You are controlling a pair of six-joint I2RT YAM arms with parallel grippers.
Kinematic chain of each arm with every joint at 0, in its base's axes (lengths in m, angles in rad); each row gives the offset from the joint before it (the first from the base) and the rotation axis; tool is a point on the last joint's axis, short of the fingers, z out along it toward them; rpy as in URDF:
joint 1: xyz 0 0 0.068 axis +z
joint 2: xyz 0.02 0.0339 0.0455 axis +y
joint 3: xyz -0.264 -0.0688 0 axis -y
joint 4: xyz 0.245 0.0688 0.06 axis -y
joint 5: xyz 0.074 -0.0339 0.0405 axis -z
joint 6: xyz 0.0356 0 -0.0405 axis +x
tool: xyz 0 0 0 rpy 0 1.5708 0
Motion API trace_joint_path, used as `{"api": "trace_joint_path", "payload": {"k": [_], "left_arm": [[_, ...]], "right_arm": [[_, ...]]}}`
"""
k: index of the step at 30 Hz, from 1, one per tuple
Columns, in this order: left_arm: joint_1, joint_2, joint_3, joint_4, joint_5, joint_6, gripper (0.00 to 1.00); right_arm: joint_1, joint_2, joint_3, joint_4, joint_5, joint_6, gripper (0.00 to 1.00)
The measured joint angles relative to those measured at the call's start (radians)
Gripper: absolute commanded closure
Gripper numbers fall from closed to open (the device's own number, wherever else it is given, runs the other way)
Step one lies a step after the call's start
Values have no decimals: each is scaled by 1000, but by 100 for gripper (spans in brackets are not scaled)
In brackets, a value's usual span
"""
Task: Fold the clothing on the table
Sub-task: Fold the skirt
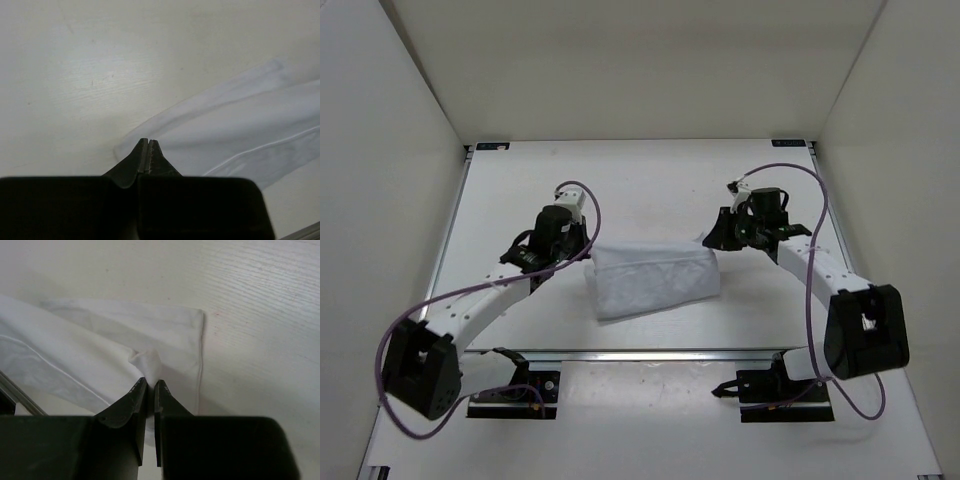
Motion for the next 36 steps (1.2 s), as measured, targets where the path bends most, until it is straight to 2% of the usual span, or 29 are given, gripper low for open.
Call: {"api": "trace_joint_path", "payload": {"k": [5,15,17,19,20,22,23,24,25,26,27,32,36], "left_arm": [[0,160,-9,10,1,-18,100],[2,202,-80,31,-8,-64,100],[-8,228,-80,28,-17,-70,99],[-21,243,-82,23,-26,-76,87],[-26,244,-84,23,-26,-83,77],[-28,243,-84,23,-30,-87,46],[-24,241,-85,19,-32,-85,41],[-21,237,-86,15,-35,-88,30],[-18,231,-85,9,-38,-85,25],[-15,223,-85,3,-40,-83,20],[-11,214,-85,-3,-45,-81,19],[2,156,-52,-43,-52,-71,18],[-3,71,-31,-58,-44,-73,27]], "right_arm": [[-1,151,22,31,-18,0,100],[7,302,44,124,-55,5,100],[6,316,51,141,-58,8,95],[2,327,61,150,-67,16,86],[-2,333,66,156,-71,20,79],[-17,334,72,169,-78,28,57],[-26,334,74,179,-79,34,52],[-40,334,77,190,-83,36,46],[-50,333,80,199,-86,38,38],[-58,332,82,204,-87,42,33],[-64,329,83,210,-86,43,29],[-70,276,83,202,-74,13,22],[-40,240,80,153,-54,-44,22]]}}
